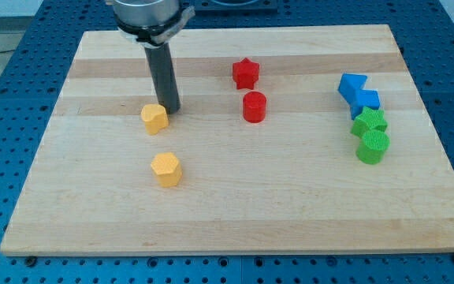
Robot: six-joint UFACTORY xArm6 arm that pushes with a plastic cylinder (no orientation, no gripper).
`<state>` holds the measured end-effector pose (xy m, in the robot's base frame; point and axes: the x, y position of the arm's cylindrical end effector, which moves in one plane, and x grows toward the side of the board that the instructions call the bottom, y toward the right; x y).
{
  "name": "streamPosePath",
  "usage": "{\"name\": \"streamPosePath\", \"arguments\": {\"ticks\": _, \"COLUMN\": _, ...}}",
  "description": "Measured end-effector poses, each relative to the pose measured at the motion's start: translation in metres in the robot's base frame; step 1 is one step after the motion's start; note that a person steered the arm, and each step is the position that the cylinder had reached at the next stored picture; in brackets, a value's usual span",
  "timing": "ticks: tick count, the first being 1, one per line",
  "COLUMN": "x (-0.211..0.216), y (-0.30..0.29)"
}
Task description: Push the yellow heart towards the yellow hexagon
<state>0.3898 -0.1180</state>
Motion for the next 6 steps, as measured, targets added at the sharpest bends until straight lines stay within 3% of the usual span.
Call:
{"name": "streamPosePath", "arguments": {"ticks": 2, "x": 0.009, "y": -0.007}}
{"name": "streamPosePath", "arguments": {"ticks": 4, "x": 0.017, "y": -0.064}}
{"name": "streamPosePath", "arguments": {"ticks": 6, "x": 0.035, "y": -0.026}}
